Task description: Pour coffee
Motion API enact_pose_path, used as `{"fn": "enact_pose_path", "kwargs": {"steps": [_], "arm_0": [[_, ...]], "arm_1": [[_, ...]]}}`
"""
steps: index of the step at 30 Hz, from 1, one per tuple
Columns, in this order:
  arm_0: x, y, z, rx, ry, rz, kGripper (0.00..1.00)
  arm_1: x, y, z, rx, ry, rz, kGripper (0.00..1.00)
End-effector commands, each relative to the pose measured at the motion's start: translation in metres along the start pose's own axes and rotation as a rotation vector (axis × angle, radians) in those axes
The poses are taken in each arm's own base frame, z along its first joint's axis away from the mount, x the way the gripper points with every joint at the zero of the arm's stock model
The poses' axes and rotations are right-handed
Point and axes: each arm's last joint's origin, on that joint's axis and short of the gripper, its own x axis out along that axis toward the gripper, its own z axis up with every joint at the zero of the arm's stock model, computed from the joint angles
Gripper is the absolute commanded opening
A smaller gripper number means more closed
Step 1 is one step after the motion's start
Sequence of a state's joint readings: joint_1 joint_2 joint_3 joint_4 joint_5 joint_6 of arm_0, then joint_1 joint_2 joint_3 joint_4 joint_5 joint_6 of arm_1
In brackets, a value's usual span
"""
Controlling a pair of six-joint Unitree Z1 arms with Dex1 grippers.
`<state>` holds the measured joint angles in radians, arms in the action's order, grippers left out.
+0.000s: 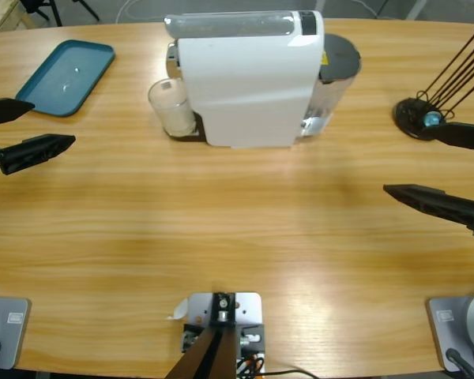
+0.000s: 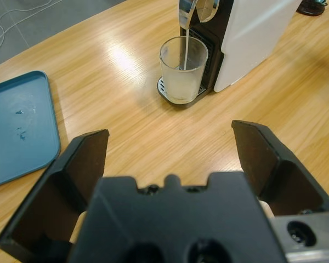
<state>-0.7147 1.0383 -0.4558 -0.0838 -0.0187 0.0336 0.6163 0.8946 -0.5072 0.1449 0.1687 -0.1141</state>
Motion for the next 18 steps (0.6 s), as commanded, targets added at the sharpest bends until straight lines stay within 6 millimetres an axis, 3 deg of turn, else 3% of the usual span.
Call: {"fn": "enact_pose_path", "kwargs": {"steps": [1,11,18], "arm_0": [[0.008,-0.001,-0.012,0.011,0.051,-0.016,0.977],[0.069,0.002,0.007,0.004,0.036,-0.013,0.993],[0.119,-0.001,-0.010,0.003,0.140,-0.079,0.996]], "arm_1": [[0.007,0.002,-0.012,0.016,0.046,0.025,1.000],[0.006,0.002,-0.012,0.025,0.042,0.026,1.000],[0.009,0.002,-0.011,0.029,0.056,0.030,1.000]]}}
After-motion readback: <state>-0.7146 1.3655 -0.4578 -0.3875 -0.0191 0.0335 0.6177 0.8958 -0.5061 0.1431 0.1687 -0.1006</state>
